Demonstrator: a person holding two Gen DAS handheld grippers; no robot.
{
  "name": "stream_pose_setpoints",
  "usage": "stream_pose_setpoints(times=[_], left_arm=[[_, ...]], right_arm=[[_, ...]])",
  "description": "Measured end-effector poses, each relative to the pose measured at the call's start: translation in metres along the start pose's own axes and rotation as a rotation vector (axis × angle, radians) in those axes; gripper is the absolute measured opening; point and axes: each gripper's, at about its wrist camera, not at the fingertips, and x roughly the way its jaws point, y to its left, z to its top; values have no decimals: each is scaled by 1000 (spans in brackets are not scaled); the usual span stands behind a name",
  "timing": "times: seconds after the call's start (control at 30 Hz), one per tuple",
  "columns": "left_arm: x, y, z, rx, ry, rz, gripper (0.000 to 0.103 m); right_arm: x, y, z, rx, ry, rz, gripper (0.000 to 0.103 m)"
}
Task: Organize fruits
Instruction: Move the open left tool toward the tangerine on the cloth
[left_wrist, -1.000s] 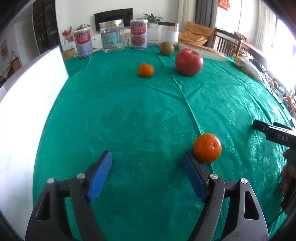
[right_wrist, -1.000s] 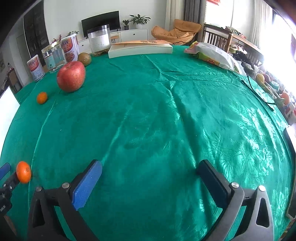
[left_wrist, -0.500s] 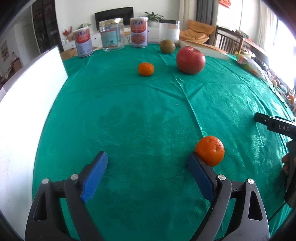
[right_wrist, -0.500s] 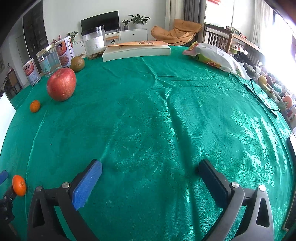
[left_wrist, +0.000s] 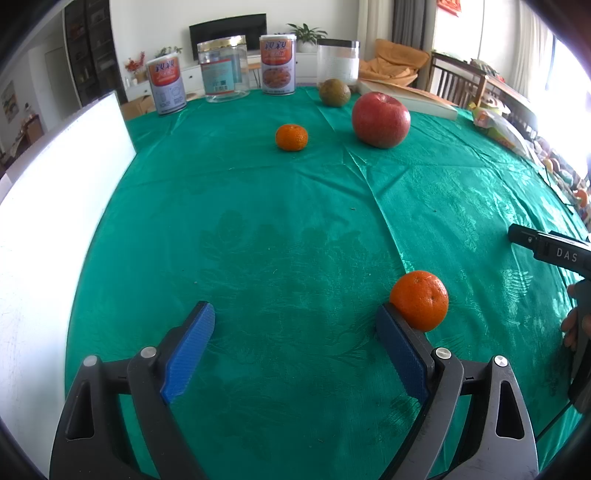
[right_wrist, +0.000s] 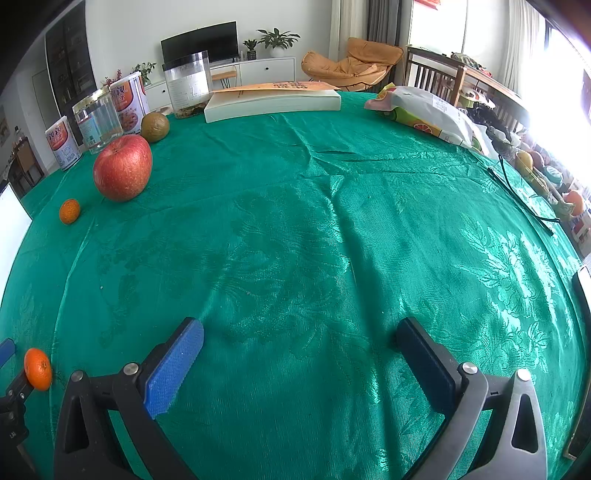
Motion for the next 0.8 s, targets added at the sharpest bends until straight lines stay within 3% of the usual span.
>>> stream_pose_setpoints(times=[0.43,0.5,0.6,0.8], left_arm=[[0,0,0,-1,-1,-3,91],[-3,2,-1,-9,-12,-42,89],[-18,1,-8,-38,-52,-169,89],[-26,-53,-2,188,-52,-197,89]], right_arm=[[0,0,0,0,0,0,103],[0,0,0,0,0,0,103],[0,0,0,0,0,0,103],[0,0,0,0,0,0,103]])
